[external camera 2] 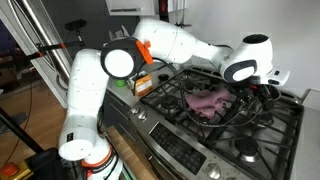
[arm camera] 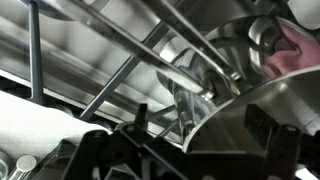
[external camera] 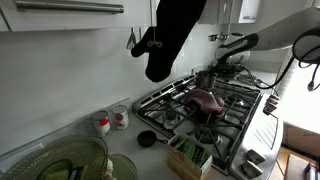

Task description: Slide the pot from the rear right stove plate onto the front right stove plate, pick up the pink towel and use it to wipe the rear right stove plate before putting it down on the middle stove plate

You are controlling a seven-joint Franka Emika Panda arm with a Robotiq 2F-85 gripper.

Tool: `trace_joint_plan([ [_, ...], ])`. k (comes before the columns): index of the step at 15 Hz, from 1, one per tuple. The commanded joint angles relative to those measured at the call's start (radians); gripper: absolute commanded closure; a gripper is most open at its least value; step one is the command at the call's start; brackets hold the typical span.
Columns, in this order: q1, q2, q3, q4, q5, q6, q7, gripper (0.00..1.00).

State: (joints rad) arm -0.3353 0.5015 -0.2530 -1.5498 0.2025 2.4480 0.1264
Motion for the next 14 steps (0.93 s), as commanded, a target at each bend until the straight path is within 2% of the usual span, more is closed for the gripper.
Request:
trace_joint_plan([
  [1,-0.026,0.042,0.013,0.052,0.017,-0.017,0.043,0.26],
  [2,-0.022,0.048,0.002,0.058,0.001,-0.021,0.062,0.3],
  [5,-0.021,0.053,-0.025,0.07,-0.025,-0.048,0.11,0.57],
  [10,-0.045,0.037,-0.035,0.075,-0.024,-0.126,0.113,0.94],
  [11,-0.049,0.036,-0.037,0.076,-0.023,-0.137,0.112,0.99],
  [14,-0.058,0.036,-0.046,0.083,-0.028,-0.164,0.113,1.0],
])
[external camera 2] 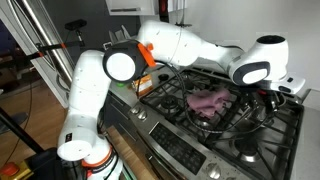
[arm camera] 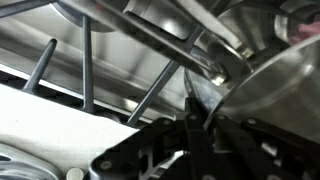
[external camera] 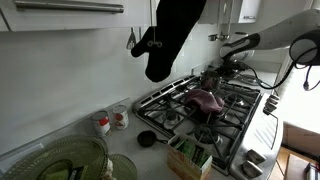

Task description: Slide the pot from the rear right stove plate onto the front right stove plate, pick up the pink towel and use it to wipe the rear right stove plate before putting it down on the middle stove plate

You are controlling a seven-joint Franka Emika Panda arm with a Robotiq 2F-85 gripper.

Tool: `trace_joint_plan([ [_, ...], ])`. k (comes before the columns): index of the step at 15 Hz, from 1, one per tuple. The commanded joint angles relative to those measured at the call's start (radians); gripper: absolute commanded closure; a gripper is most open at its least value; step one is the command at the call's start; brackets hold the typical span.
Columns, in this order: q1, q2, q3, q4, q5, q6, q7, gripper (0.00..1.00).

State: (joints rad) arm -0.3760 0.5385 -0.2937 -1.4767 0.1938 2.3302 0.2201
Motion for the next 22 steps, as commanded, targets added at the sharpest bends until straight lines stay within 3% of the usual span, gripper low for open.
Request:
trace_joint_plan([
  [1,-0.021,-0.001,-0.006,0.009,-0.019,-0.051,0.016,0.99],
  [10,-0.032,-0.057,-0.017,-0.072,-0.038,-0.098,-0.021,0.99],
  [22,-0.022,-0.179,-0.06,-0.291,-0.178,-0.054,-0.078,0.99],
])
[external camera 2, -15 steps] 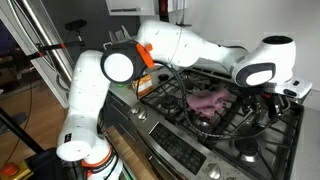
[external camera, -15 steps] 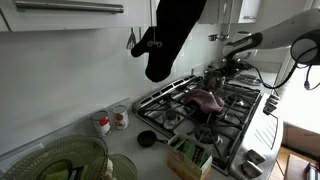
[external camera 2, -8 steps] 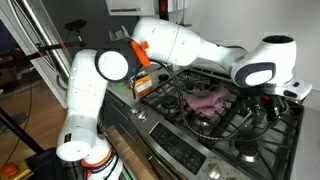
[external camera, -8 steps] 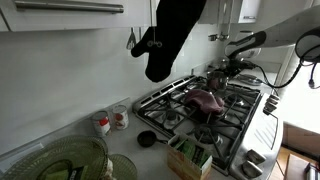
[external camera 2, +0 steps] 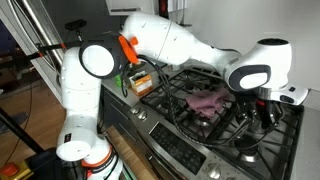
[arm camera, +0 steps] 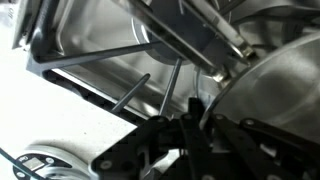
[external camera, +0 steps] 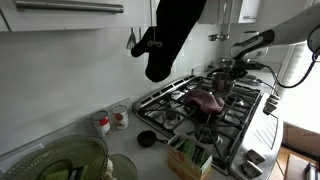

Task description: Slide the pot from the rear right stove plate onto the front right stove plate, pick up the pink towel and use it to wipe the rear right stove plate before putting it down on the middle stove plate

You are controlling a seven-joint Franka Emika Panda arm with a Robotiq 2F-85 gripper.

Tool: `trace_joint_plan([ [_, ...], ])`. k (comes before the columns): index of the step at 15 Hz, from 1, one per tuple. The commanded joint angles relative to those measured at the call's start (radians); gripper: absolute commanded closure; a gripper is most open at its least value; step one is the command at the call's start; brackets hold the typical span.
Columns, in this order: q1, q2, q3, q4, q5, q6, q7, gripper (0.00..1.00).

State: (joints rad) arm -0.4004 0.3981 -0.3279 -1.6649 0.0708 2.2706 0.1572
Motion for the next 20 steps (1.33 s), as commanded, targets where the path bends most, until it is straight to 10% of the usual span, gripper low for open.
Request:
trace_joint_plan([
  [1,0.004,-0.048,-0.034,-0.116,-0.067,0.007,-0.011,0.99],
  [14,0.001,-0.082,-0.076,-0.185,-0.149,-0.016,-0.007,0.99],
  [15,-0.001,-0.081,-0.074,-0.186,-0.145,-0.013,-0.015,0.7],
  [20,-0.007,-0.072,-0.073,-0.206,-0.148,-0.015,-0.046,0.4],
])
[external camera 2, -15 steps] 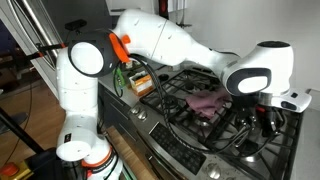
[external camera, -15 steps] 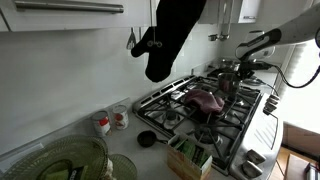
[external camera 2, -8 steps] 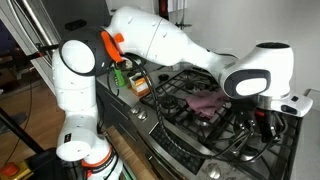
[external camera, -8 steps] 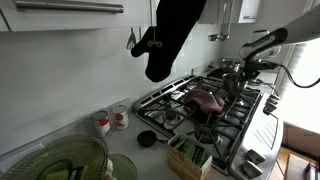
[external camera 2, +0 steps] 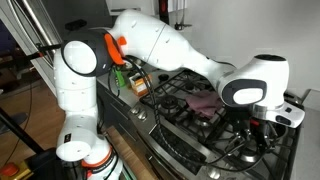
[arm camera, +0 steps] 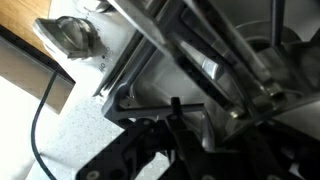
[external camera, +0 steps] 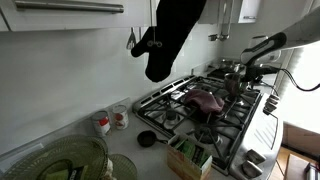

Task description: Slide the pot from the rear right stove plate onto the front right stove plate, pick up the pink towel and use it to wipe the rear right stove plate before putting it down on the middle stove plate

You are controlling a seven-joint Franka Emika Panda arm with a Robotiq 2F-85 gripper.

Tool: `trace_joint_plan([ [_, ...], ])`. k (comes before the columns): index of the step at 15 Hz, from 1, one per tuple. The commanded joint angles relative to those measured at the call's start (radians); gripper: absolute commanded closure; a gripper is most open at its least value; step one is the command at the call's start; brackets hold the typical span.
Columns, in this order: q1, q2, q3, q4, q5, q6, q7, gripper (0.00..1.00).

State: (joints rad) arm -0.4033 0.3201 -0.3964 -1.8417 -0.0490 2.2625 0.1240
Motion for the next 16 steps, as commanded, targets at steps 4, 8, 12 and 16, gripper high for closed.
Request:
trace_joint_plan([
  [4,0.009,-0.046,-0.007,-0.031,-0.064,0.015,-0.007,0.09],
  [8,0.033,-0.104,0.006,-0.033,-0.098,0.018,-0.023,0.0],
  [12,0.078,-0.173,0.024,-0.026,-0.159,0.012,0.006,0.0],
  [16,0.127,-0.247,0.071,-0.03,-0.201,0.029,-0.001,0.0],
])
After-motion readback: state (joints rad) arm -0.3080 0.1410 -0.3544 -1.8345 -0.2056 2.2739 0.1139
